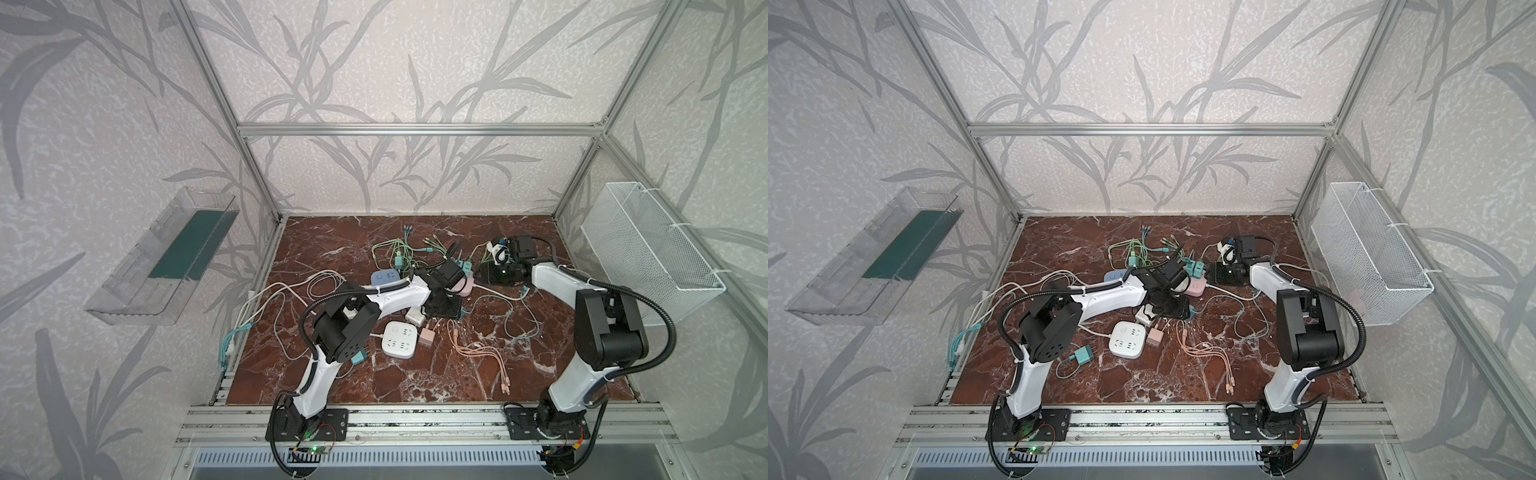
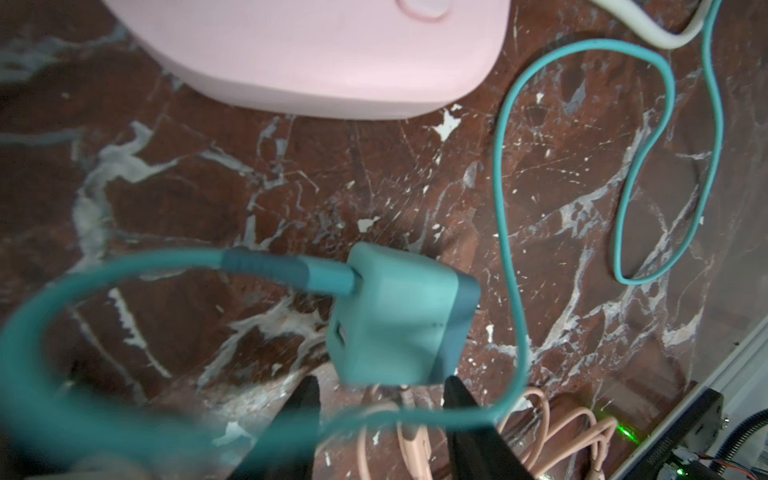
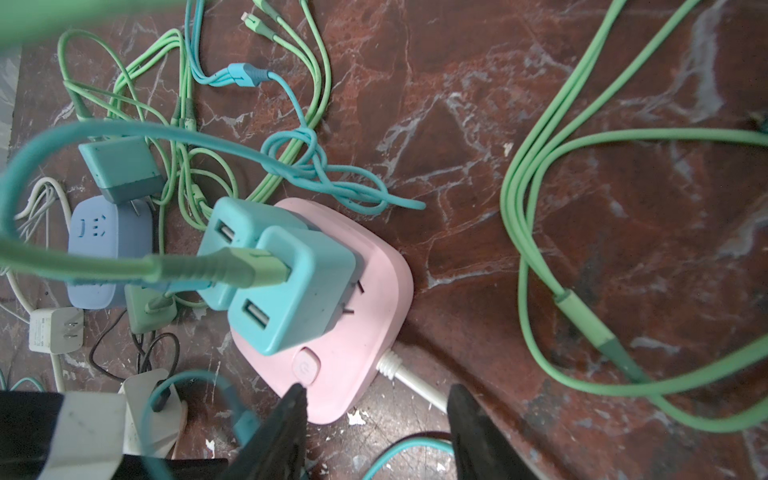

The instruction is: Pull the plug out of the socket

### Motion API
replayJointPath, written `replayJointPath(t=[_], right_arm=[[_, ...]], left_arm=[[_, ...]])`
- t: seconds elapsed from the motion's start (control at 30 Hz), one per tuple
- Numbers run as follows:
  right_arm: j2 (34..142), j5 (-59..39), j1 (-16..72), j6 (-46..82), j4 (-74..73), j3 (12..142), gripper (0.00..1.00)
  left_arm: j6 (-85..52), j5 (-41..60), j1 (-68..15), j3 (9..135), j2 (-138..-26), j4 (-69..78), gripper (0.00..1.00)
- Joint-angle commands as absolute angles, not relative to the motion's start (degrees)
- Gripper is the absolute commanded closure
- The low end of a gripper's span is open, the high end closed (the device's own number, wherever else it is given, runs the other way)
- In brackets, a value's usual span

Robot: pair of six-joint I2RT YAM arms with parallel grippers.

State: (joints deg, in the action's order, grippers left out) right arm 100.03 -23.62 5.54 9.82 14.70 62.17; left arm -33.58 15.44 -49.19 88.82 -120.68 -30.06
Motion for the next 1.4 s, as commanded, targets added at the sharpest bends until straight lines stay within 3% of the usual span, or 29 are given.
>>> replayJointPath(t=[0.0,0.5,1.03,1.37], right_arm=[[98.2,-25.1,5.2,10.0,13.8,61.0,0.45],[96.1,-26.5,5.6,6.3,9.7,59.5,0.37],[98.2,-25.6,6.6,-26.9,17.0,63.9,0.27],[103.8,-28.6,6.6,-34.5,17.2,67.9,0.27]], left_arm=[[-32.0,11.8,-49.2,90.8,-117.5,-36.1,0.49],[-31.5,7.8,-47.2,92.3,-113.5,-33.3,0.45],[-27.5,14.5,-40.6,106.2,-122.6,-37.3,0.43],[-24.9,17.0,-39.9,111.4,-126.3,-39.9,0.43]])
